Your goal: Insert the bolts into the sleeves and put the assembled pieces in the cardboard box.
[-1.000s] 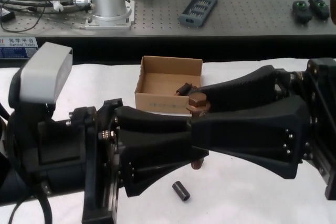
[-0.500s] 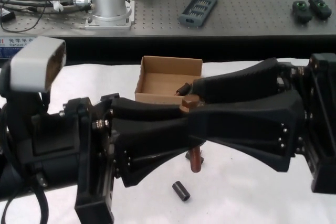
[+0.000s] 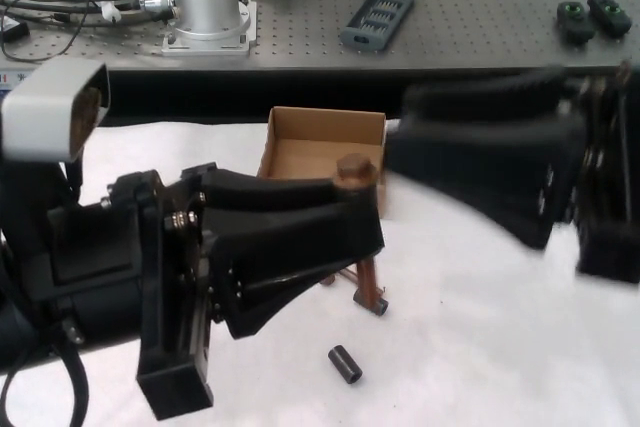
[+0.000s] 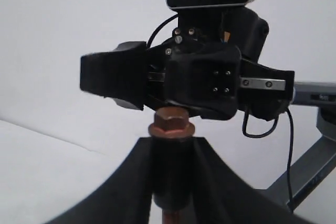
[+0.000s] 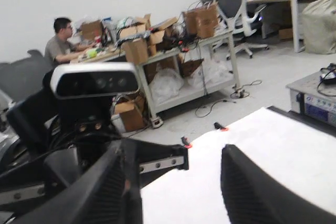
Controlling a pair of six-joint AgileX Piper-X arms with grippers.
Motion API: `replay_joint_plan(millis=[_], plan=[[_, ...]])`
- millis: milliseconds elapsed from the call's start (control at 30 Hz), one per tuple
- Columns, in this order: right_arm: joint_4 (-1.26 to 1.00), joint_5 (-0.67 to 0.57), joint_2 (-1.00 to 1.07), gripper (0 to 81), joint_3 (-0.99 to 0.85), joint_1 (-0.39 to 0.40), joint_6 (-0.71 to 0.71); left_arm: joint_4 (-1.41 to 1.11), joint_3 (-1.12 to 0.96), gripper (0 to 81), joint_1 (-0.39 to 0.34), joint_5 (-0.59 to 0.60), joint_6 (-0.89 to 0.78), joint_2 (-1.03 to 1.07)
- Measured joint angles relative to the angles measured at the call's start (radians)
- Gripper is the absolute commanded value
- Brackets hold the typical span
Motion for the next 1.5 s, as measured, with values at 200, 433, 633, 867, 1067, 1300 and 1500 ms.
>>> replay_joint_plan(millis=[200,433,633,867,1067,1300,1500], plan=[[-0.048,0.004,0.000,33.3,0.000,-0.057,0.060,0.158,-0.019,0.6,0.000,-0.120,0.002,0.000],[-0.041,-0.018,-0.021,8.6,0.000,-0.149,0.074,0.464,-0.137,0.6,0.019,-0.197,0.119,0.011],[0.061,-0.045,-0.078,2.9,0.000,-0.229,0.077,0.570,-0.252,0.6,0.084,-0.213,0.147,0.094],[0.226,-0.077,-0.134,2.9,0.000,-0.266,0.056,0.829,-0.603,0.6,0.146,-0.108,0.147,0.446],[0.459,0.029,-0.212,2.9,0.000,-0.266,-0.033,0.929,-0.763,0.6,0.146,-0.113,0.156,0.577],[0.728,0.117,-0.322,2.9,0.000,-0.266,-0.106,1.276,-1.078,0.6,0.151,-0.360,0.278,0.777],[0.770,0.145,-0.382,2.9,0.000,-0.266,-0.118,1.412,-1.245,0.6,0.158,-0.405,0.329,0.880]])
